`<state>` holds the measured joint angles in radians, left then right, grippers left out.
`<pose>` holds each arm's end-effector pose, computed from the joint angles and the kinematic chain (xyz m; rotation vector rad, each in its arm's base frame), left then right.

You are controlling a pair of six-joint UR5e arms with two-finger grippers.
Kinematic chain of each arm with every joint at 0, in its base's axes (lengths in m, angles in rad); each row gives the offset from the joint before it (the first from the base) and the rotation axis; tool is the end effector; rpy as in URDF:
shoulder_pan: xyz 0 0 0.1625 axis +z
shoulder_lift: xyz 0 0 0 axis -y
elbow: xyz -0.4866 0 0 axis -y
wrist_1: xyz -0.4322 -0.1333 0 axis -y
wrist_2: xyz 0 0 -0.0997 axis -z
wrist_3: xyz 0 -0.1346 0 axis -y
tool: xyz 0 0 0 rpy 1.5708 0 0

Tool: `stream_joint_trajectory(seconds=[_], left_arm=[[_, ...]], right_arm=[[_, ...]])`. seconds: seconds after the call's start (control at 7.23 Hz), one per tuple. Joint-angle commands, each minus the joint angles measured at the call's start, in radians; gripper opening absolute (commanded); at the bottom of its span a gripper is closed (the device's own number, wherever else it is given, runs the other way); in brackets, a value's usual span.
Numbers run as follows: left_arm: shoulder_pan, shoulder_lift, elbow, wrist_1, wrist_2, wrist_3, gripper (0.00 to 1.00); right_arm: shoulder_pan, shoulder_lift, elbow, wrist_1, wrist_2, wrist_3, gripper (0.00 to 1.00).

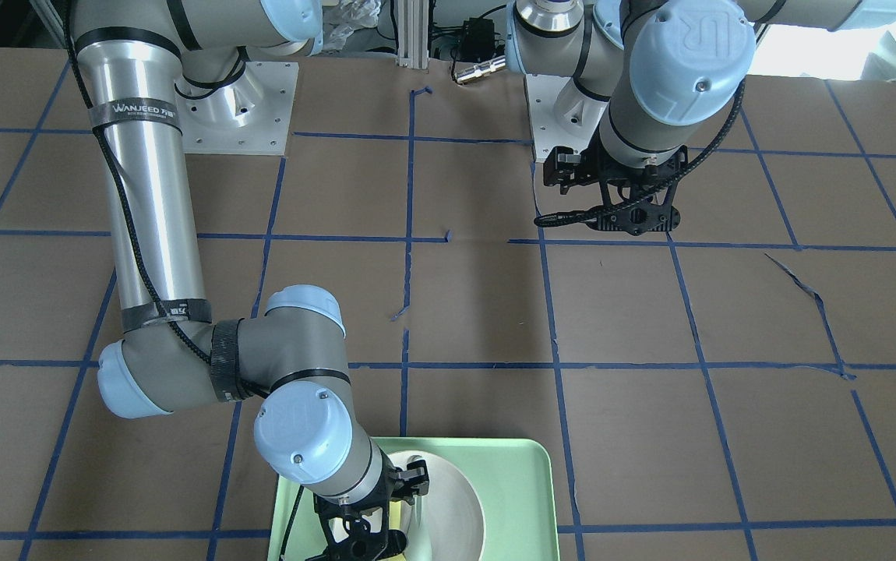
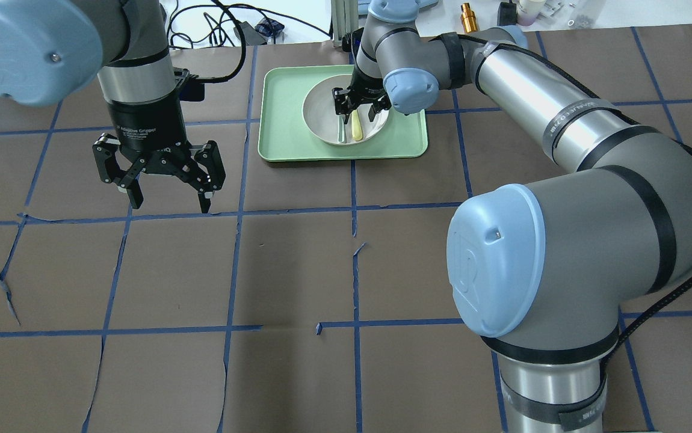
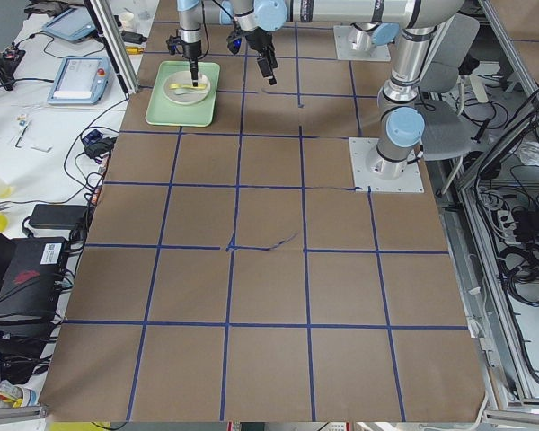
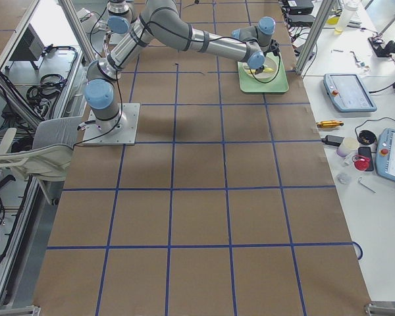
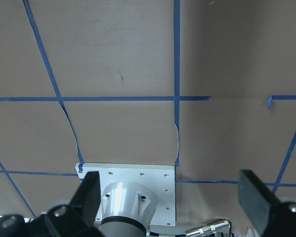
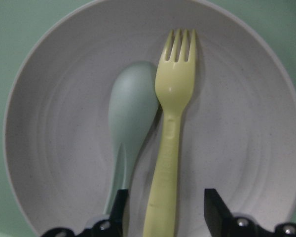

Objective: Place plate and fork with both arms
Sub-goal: 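Lower the right gripper and grasp the yellow fork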

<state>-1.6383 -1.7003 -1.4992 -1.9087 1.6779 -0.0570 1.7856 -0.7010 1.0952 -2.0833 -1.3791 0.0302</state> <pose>-0.1547 -0.5255 0.4581 0.0473 2.9552 0.5816 0.3440 -0.8313 0.1909 -0.2871 2.9199 -0.1380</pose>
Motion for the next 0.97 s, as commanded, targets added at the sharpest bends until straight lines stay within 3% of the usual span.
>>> stream_joint_trajectory(seconds=[0.0, 0.55, 0.69, 0.83], left_arm=[[0.001, 0.001, -0.001, 0.002, 0.000, 0.002, 1.00], [0.002, 0.001, 0.001, 0.002, 0.002, 0.002, 1.00], [0.000, 0.001, 0.001, 0.002, 0.002, 0.003, 1.00], [0.001, 0.002, -0.001, 0.002, 0.002, 0.003, 1.00]], right_arm=[[0.000, 0.000, 0.003, 0.000, 0.002, 0.004, 0.53], [0.000, 0.011, 0.009, 0.000, 0.009, -0.009, 0.54], [0.000, 0.015, 0.009, 0.000, 0.009, -0.009, 0.50], [0.000, 0.017, 0.009, 0.002, 0.009, -0.009, 0.22]])
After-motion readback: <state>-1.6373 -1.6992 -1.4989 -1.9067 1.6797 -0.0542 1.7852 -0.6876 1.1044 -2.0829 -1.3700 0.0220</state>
